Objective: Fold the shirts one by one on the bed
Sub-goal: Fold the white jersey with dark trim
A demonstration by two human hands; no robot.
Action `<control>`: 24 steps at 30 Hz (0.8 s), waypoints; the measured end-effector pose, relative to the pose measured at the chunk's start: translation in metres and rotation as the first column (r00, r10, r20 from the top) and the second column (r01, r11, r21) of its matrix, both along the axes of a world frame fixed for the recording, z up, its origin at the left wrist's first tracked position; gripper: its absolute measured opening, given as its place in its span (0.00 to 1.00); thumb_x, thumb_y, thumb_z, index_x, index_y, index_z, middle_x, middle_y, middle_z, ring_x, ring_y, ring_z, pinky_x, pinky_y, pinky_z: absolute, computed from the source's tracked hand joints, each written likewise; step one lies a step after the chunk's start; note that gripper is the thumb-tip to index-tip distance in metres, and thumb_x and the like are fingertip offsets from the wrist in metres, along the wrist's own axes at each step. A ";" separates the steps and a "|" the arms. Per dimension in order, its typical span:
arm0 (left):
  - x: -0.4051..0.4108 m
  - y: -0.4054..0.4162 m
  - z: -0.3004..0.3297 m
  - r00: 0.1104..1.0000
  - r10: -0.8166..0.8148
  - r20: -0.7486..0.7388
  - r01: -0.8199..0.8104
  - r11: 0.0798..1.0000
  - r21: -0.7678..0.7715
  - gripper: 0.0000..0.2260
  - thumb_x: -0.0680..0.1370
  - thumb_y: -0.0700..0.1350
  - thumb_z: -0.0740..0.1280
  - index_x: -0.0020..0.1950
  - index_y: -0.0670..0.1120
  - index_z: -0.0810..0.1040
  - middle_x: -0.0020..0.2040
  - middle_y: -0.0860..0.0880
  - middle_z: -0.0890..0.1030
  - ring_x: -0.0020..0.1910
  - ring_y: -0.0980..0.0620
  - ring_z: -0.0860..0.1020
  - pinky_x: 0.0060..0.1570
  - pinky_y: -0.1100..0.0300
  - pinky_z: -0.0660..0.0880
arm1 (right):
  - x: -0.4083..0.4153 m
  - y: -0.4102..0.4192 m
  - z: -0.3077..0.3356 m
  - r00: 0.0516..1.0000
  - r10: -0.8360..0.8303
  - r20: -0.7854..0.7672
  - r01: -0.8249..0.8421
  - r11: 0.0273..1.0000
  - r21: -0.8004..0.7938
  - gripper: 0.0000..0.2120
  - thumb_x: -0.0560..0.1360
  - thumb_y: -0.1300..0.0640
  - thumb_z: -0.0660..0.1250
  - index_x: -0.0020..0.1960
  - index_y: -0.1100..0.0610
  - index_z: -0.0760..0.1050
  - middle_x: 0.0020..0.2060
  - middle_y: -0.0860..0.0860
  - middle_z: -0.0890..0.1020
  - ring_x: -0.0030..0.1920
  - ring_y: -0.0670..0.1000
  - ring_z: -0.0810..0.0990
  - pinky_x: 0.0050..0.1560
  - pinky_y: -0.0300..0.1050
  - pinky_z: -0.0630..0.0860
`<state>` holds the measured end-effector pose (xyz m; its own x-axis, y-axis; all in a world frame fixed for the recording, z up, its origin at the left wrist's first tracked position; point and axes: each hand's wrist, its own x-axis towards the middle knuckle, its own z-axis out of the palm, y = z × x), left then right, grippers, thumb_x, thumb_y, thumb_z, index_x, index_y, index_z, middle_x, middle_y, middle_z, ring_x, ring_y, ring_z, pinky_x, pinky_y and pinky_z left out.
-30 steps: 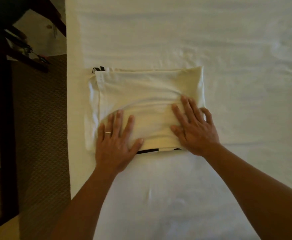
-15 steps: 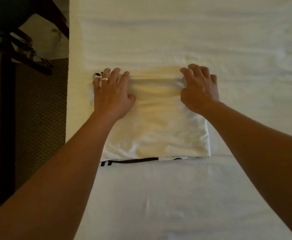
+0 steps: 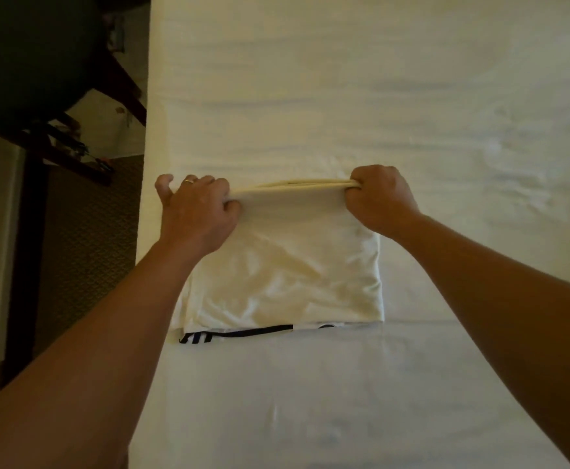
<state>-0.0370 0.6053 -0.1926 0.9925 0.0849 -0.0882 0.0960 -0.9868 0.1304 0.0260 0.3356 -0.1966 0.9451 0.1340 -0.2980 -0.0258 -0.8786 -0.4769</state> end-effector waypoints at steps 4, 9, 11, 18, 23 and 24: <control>-0.007 -0.004 0.050 0.979 0.003 0.203 -0.001 1.000 -0.011 0.08 0.78 0.46 0.58 0.38 0.50 0.67 0.38 0.51 0.70 0.46 0.42 0.73 0.53 0.47 0.57 | -0.002 -0.006 0.046 0.981 -0.045 0.190 0.025 0.994 0.108 0.10 0.67 0.57 0.56 0.37 0.59 0.75 0.31 0.53 0.75 0.37 0.61 0.75 0.34 0.45 0.67; -0.042 -0.018 0.101 0.898 -0.039 0.438 0.028 0.999 0.033 0.08 0.76 0.46 0.58 0.39 0.47 0.70 0.37 0.48 0.71 0.40 0.44 0.70 0.48 0.50 0.56 | -0.013 -0.023 0.096 0.904 -0.036 0.426 -0.061 0.976 0.210 0.08 0.66 0.57 0.56 0.35 0.58 0.73 0.28 0.48 0.70 0.34 0.59 0.72 0.34 0.45 0.64; -0.068 -0.027 0.100 0.876 -0.048 0.481 0.024 0.998 0.056 0.09 0.77 0.47 0.59 0.41 0.45 0.75 0.38 0.47 0.73 0.40 0.45 0.71 0.48 0.49 0.58 | -0.027 -0.034 0.100 0.865 0.006 0.502 -0.131 0.968 0.214 0.06 0.66 0.60 0.58 0.35 0.58 0.74 0.30 0.48 0.72 0.33 0.58 0.72 0.33 0.45 0.66; -0.197 -0.068 0.029 0.905 -0.178 0.387 0.111 0.975 0.190 0.09 0.77 0.48 0.64 0.45 0.48 0.82 0.41 0.49 0.79 0.41 0.45 0.78 0.48 0.50 0.61 | -0.136 -0.094 0.030 0.871 0.256 0.419 -0.300 0.953 0.042 0.05 0.70 0.68 0.70 0.42 0.59 0.79 0.36 0.51 0.79 0.33 0.54 0.74 0.34 0.48 0.75; -0.290 -0.102 -0.026 0.958 -0.278 0.072 0.257 0.943 0.213 0.03 0.71 0.40 0.70 0.42 0.48 0.79 0.38 0.48 0.76 0.39 0.44 0.78 0.45 0.50 0.65 | -0.235 -0.139 -0.031 0.871 0.474 0.132 -0.457 0.878 -0.141 0.08 0.71 0.62 0.76 0.47 0.55 0.79 0.47 0.50 0.80 0.43 0.53 0.79 0.44 0.50 0.81; -0.299 -0.105 -0.033 0.948 -0.320 0.010 0.310 0.926 0.216 0.05 0.70 0.38 0.72 0.42 0.47 0.78 0.38 0.48 0.76 0.38 0.43 0.78 0.44 0.50 0.66 | -0.246 -0.144 -0.036 0.859 0.505 0.085 -0.487 0.857 -0.166 0.09 0.71 0.61 0.76 0.49 0.55 0.81 0.50 0.51 0.80 0.46 0.54 0.80 0.47 0.52 0.82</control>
